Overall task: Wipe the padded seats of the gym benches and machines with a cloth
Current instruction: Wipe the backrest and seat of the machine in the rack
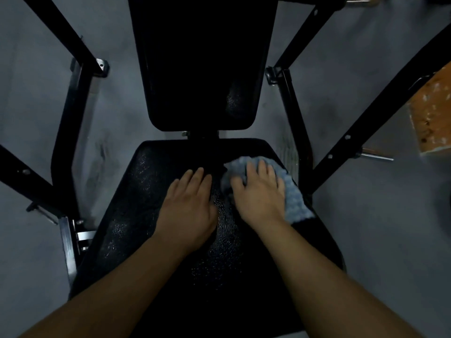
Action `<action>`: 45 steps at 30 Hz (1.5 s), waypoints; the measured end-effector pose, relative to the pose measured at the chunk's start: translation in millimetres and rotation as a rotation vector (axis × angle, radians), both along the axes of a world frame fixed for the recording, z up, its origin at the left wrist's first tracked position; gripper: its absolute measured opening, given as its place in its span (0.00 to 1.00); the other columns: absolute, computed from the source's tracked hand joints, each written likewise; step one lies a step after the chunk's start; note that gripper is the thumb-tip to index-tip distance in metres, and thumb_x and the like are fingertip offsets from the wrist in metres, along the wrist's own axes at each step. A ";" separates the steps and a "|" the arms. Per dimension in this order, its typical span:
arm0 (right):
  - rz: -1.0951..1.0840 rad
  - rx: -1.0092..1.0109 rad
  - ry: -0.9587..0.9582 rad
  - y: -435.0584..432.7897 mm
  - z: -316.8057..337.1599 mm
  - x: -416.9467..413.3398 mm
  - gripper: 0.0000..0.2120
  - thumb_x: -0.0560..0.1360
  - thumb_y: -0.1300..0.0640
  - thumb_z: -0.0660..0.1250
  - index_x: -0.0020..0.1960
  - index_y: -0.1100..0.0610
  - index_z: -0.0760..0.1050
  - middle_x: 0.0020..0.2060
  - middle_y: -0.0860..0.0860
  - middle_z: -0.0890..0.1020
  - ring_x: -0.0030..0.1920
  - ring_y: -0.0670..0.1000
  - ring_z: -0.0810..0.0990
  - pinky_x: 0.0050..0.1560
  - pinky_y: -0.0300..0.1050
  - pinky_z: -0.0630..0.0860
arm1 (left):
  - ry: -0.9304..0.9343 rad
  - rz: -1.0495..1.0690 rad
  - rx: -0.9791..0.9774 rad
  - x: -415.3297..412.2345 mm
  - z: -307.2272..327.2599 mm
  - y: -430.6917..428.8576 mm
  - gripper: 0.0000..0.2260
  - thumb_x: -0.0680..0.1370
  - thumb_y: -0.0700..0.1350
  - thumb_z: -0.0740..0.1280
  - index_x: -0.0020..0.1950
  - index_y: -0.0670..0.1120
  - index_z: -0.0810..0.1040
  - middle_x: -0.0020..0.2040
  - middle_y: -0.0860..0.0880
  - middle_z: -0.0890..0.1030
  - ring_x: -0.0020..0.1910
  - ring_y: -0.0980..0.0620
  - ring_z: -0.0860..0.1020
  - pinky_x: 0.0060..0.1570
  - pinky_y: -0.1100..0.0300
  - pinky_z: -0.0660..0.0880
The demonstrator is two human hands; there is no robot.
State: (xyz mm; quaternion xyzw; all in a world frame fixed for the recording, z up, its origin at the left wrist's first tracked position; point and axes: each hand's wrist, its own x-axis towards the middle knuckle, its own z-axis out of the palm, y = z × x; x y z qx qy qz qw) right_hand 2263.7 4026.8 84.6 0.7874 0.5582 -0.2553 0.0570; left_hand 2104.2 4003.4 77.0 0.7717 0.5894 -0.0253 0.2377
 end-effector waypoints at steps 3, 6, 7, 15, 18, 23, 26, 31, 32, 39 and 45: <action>0.254 -0.021 0.033 22.6 -11.2 -2.6 0.33 0.80 0.32 0.42 0.80 0.45 0.56 0.81 0.48 0.53 0.80 0.50 0.47 0.78 0.55 0.42 | 0.026 0.012 -0.032 -2.1 -4.4 13.0 0.32 0.78 0.57 0.41 0.79 0.47 0.60 0.80 0.46 0.60 0.79 0.46 0.56 0.76 0.45 0.53; 0.475 0.016 0.229 -20.4 11.4 20.8 0.35 0.76 0.33 0.38 0.79 0.44 0.60 0.80 0.42 0.55 0.80 0.46 0.47 0.78 0.44 0.40 | 0.022 0.003 -0.043 -4.5 -9.8 13.0 0.30 0.80 0.57 0.43 0.79 0.47 0.62 0.79 0.46 0.61 0.78 0.45 0.58 0.76 0.43 0.56; 0.499 -0.002 0.223 -24.4 14.1 38.9 0.35 0.77 0.34 0.38 0.79 0.43 0.59 0.80 0.42 0.54 0.80 0.45 0.46 0.77 0.42 0.39 | 0.030 0.002 -0.053 -5.6 -9.5 13.1 0.30 0.80 0.57 0.43 0.78 0.47 0.63 0.79 0.46 0.62 0.78 0.45 0.59 0.76 0.43 0.56; 0.420 -0.068 0.003 78.0 -40.3 14.5 0.27 0.83 0.42 0.45 0.81 0.43 0.50 0.81 0.48 0.50 0.81 0.53 0.45 0.77 0.60 0.43 | 0.015 0.025 -0.060 -4.9 -6.6 17.0 0.31 0.79 0.57 0.44 0.78 0.45 0.64 0.79 0.46 0.62 0.79 0.46 0.58 0.77 0.46 0.53; 0.691 -0.022 0.153 15.4 -7.6 19.4 0.31 0.79 0.37 0.38 0.81 0.41 0.50 0.81 0.43 0.48 0.80 0.48 0.43 0.78 0.51 0.39 | 0.015 0.019 -0.046 -16.4 -8.2 17.2 0.28 0.80 0.54 0.48 0.75 0.42 0.69 0.75 0.43 0.69 0.75 0.43 0.65 0.75 0.45 0.60; 0.609 -0.053 0.096 37.7 -15.2 59.8 0.33 0.77 0.37 0.41 0.81 0.43 0.52 0.81 0.45 0.48 0.80 0.48 0.43 0.78 0.50 0.42 | 0.115 0.056 -0.069 -38.6 1.9 13.1 0.32 0.78 0.58 0.43 0.78 0.47 0.64 0.79 0.47 0.62 0.79 0.47 0.58 0.77 0.45 0.55; 0.386 -0.045 0.009 90.2 -45.1 13.4 0.26 0.82 0.44 0.46 0.80 0.43 0.54 0.80 0.47 0.55 0.79 0.54 0.50 0.76 0.60 0.46 | 0.103 0.111 -0.070 -48.3 2.1 7.6 0.33 0.78 0.60 0.41 0.79 0.48 0.62 0.80 0.49 0.59 0.80 0.48 0.55 0.77 0.46 0.53; 0.707 -0.026 0.261 29.2 -21.1 -18.5 0.25 0.83 0.43 0.43 0.80 0.40 0.52 0.80 0.40 0.48 0.79 0.45 0.42 0.78 0.49 0.37 | 0.066 0.120 -0.034 -48.1 -3.0 3.3 0.30 0.80 0.58 0.44 0.78 0.47 0.63 0.79 0.47 0.62 0.79 0.47 0.57 0.77 0.45 0.53; 0.730 -0.015 0.285 13.4 -12.9 -5.9 0.28 0.80 0.41 0.41 0.80 0.39 0.52 0.79 0.39 0.47 0.79 0.42 0.41 0.77 0.45 0.36 | 0.065 0.118 -0.027 -48.5 -3.2 2.9 0.29 0.80 0.57 0.44 0.78 0.47 0.63 0.79 0.47 0.62 0.79 0.46 0.57 0.77 0.45 0.53; 0.515 -0.067 0.051 55.6 -27.2 -43.3 0.26 0.83 0.44 0.46 0.81 0.44 0.50 0.81 0.46 0.49 0.81 0.51 0.44 0.78 0.54 0.40 | -0.001 0.126 -0.012 -52.9 -0.9 -0.9 0.26 0.80 0.54 0.50 0.75 0.46 0.67 0.77 0.46 0.66 0.77 0.44 0.61 0.76 0.45 0.56; 0.630 -0.011 0.299 -52.0 24.6 2.3 0.31 0.76 0.36 0.40 0.79 0.38 0.55 0.79 0.38 0.50 0.80 0.43 0.44 0.79 0.45 0.40 | -0.124 0.106 0.010 -67.0 7.9 -20.4 0.21 0.77 0.46 0.56 0.66 0.40 0.75 0.69 0.41 0.75 0.69 0.41 0.71 0.71 0.45 0.67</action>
